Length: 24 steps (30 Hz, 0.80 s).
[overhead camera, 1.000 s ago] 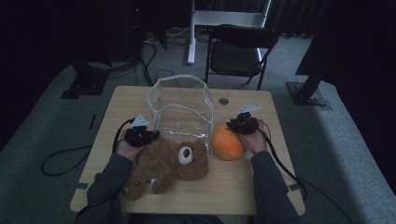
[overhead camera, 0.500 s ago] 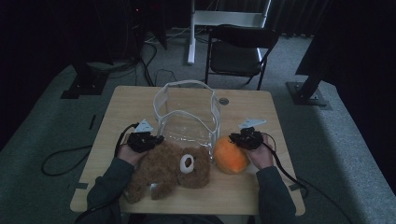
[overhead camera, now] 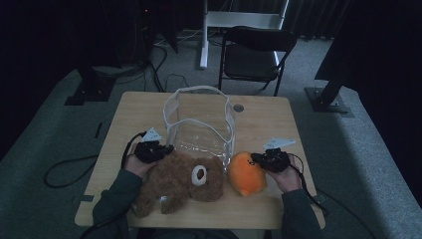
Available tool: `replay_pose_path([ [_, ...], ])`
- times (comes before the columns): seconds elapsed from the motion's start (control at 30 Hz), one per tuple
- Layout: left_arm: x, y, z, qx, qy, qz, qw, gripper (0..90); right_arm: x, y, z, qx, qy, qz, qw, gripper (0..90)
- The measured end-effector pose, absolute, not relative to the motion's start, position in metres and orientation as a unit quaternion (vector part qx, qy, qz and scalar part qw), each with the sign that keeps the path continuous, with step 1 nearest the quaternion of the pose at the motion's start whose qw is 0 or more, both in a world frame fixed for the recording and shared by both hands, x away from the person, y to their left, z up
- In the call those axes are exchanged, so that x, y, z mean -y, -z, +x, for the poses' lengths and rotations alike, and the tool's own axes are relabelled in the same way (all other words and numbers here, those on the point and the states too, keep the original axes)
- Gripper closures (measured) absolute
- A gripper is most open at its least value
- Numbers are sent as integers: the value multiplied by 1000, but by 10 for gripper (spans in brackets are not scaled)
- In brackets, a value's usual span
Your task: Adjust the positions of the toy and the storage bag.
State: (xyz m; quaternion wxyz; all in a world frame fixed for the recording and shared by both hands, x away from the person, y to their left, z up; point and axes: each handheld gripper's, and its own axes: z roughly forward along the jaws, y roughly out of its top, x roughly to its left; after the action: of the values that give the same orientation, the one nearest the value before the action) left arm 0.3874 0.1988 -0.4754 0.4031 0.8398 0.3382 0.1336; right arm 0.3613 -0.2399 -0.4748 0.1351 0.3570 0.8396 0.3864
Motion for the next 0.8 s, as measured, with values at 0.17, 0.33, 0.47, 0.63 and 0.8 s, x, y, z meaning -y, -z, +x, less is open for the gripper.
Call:
replay_pose_path([
  [0.17,-199,476,387,-339,-134,838,405,857,237,477,374,-836,-375,364,166,775],
  [0.33,-200,476,388,-339,-130,838,407,844,241,483,395,-822,-372,390,183,698],
  [0.47,-200,476,387,-340,-129,837,409,831,244,488,409,-817,-352,411,202,675],
  [0.63,-201,475,386,-342,-130,834,412,794,243,509,422,-832,-319,418,179,724],
  [0.8,-204,473,385,-342,-128,829,423,710,241,509,411,-838,-343,400,144,800],
])
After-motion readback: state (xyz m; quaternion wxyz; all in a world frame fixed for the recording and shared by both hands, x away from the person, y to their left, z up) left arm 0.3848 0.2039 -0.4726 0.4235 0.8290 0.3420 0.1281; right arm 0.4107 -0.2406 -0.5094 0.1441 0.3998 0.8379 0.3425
